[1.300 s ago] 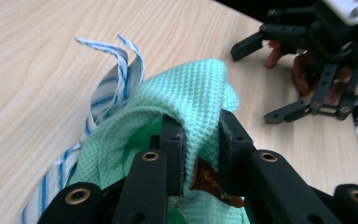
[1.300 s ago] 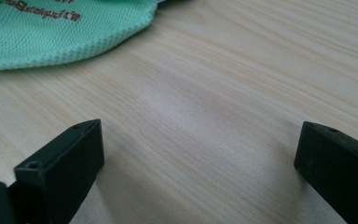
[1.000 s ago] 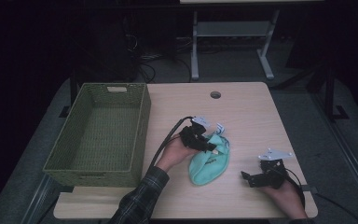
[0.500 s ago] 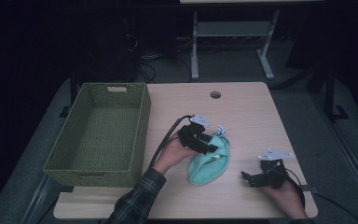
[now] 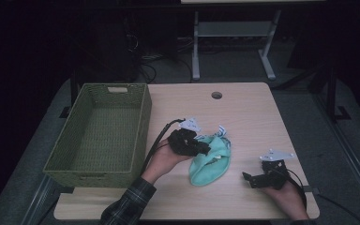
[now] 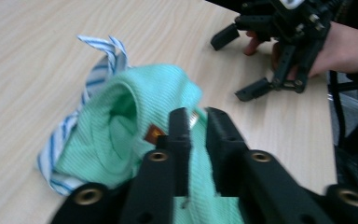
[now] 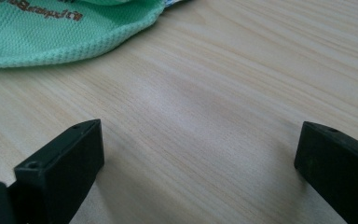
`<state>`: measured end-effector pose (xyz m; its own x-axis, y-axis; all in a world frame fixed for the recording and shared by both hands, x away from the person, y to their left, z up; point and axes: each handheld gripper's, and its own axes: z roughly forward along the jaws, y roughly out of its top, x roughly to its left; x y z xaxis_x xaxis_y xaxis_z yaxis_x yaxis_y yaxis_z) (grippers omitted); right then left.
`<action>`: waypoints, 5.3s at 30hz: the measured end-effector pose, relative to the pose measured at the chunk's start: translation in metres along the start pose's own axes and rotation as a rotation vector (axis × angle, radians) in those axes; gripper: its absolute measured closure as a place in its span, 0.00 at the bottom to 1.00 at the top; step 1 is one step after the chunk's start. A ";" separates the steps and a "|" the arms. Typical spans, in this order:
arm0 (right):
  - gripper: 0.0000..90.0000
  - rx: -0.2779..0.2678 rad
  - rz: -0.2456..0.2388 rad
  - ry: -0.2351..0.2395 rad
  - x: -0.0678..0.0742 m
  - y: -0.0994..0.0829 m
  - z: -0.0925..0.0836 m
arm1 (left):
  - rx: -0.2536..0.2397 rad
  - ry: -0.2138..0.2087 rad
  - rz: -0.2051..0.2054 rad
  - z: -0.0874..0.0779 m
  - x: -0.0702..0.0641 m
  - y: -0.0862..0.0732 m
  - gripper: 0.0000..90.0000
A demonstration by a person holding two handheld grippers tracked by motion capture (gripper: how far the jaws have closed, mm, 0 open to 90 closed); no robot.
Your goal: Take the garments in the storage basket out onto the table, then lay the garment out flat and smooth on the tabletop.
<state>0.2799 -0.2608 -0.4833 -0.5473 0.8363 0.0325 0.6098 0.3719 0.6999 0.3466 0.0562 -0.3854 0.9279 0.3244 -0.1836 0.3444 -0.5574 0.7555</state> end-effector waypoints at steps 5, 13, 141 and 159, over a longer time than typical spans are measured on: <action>0.01 0.000 0.000 0.000 0.000 0.000 0.000 | 0.014 -0.019 -0.013 -0.002 -0.007 -0.011 0.99; 0.01 0.000 0.000 0.000 0.000 0.000 0.000 | 0.063 -0.033 -0.005 0.009 -0.024 -0.029 0.99; 0.98 -0.053 0.001 0.123 -0.049 0.096 0.027 | 0.243 0.025 -0.026 0.021 -0.027 -0.083 1.00; 0.88 -0.015 0.064 0.093 -0.070 0.077 0.036 | 0.238 0.028 -0.033 0.021 -0.028 -0.083 1.00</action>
<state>0.3862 -0.2763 -0.4573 -0.5584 0.8171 0.1431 0.6372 0.3121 0.7047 0.2952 0.0774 -0.4564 0.9123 0.3649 -0.1860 0.4018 -0.7093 0.5792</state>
